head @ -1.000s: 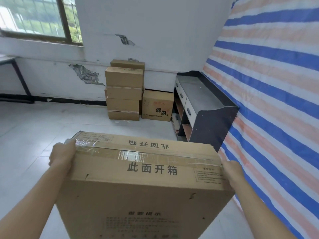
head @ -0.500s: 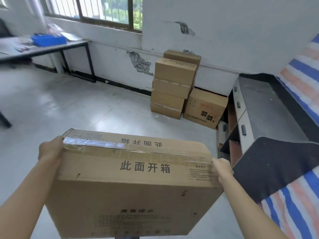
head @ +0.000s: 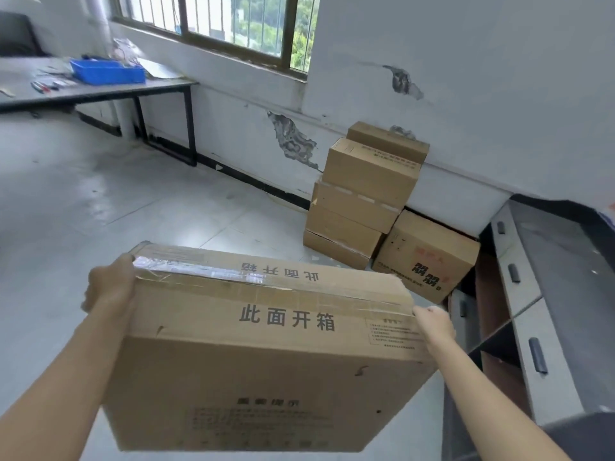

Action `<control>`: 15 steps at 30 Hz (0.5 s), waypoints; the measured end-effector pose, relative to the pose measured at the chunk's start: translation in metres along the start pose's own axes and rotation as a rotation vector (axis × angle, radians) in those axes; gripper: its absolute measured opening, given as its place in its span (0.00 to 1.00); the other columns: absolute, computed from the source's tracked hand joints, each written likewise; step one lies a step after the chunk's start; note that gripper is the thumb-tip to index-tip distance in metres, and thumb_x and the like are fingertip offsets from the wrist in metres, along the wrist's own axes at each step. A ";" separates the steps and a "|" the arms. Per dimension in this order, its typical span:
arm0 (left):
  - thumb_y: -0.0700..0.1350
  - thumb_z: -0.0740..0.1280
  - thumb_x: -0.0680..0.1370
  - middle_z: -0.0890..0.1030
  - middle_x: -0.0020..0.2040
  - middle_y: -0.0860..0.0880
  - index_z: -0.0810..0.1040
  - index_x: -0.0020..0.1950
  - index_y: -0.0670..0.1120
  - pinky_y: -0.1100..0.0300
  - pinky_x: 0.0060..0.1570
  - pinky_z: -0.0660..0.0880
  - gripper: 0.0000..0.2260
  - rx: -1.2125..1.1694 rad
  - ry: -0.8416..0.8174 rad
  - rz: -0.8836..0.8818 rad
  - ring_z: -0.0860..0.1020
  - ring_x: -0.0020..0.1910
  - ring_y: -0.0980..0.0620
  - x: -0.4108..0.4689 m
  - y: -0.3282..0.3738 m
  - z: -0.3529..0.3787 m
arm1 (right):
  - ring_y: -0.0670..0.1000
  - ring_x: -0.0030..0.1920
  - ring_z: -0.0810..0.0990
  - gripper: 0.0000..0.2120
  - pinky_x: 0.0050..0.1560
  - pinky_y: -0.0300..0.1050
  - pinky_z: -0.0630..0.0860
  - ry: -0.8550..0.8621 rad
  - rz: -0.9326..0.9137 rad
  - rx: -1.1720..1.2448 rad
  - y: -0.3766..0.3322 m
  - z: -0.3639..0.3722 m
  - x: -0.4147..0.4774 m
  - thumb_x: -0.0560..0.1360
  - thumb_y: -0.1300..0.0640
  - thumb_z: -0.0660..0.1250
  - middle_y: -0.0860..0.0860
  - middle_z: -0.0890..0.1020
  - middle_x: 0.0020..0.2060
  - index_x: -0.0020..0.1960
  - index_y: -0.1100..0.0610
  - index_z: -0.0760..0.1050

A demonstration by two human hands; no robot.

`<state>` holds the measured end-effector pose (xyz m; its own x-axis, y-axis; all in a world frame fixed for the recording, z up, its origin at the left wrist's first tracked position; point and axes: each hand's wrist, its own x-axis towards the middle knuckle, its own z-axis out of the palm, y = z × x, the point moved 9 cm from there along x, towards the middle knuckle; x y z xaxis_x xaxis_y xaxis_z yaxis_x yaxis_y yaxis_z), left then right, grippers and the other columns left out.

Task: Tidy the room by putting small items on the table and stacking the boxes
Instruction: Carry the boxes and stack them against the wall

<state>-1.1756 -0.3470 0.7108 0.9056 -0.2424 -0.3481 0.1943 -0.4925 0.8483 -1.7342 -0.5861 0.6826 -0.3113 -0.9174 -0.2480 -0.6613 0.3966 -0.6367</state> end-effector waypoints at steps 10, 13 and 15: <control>0.56 0.61 0.74 0.76 0.60 0.38 0.77 0.57 0.41 0.45 0.66 0.60 0.21 -0.067 0.058 0.116 0.70 0.62 0.36 0.070 0.107 0.180 | 0.54 0.37 0.70 0.06 0.34 0.44 0.63 -0.014 0.112 0.161 -0.054 0.044 0.202 0.74 0.55 0.61 0.56 0.74 0.39 0.43 0.58 0.68; 0.57 0.62 0.71 0.78 0.58 0.40 0.78 0.54 0.42 0.47 0.64 0.61 0.21 -0.176 0.118 0.080 0.71 0.61 0.37 0.092 0.128 0.216 | 0.53 0.34 0.67 0.10 0.33 0.44 0.61 -0.051 0.081 0.139 -0.098 0.067 0.267 0.75 0.57 0.60 0.55 0.71 0.35 0.36 0.57 0.63; 0.57 0.63 0.69 0.78 0.58 0.41 0.79 0.53 0.44 0.47 0.65 0.62 0.21 -0.220 0.169 0.056 0.72 0.60 0.37 0.104 0.138 0.227 | 0.53 0.33 0.66 0.09 0.31 0.44 0.60 -0.087 0.053 0.099 -0.131 0.086 0.301 0.75 0.57 0.60 0.55 0.71 0.35 0.37 0.58 0.64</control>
<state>-1.1401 -0.6305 0.7010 0.9637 -0.1122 -0.2425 0.2027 -0.2840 0.9371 -1.6822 -0.9167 0.6284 -0.2807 -0.8964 -0.3430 -0.5734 0.4432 -0.6891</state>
